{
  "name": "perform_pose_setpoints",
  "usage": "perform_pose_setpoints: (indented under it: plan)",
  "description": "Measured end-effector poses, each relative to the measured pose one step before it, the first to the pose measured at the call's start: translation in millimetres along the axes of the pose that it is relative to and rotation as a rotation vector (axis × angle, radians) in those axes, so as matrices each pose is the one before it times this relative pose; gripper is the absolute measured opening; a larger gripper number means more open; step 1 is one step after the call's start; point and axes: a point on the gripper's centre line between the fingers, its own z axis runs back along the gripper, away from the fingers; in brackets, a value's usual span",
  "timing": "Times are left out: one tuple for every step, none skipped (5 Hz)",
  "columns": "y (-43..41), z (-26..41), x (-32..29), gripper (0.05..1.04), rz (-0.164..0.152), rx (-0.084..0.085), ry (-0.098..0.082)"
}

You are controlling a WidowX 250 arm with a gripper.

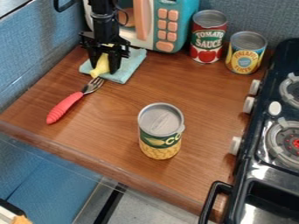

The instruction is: Put the banana on the blue cloth

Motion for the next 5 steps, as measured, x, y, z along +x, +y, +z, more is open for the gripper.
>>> perform_pose_setpoints:
  plan:
    - [-0.03,-0.02,-1.01,0.914,0.0027,-0.0042,0.0054]
    - [3.29,1.8,-1.97,1.007,-0.0083,-0.0069,0.0034]
    - [0.45,27.07,-0.88,1.001,-0.0358,-0.0201,-0.0341]
    - [-0.62,24.58,0.6,1.0,-0.0326,0.0063,-0.0335]
    - [-2.92,-1.52,-3.55,1.0,-0.0226,-0.0137,0.0081]
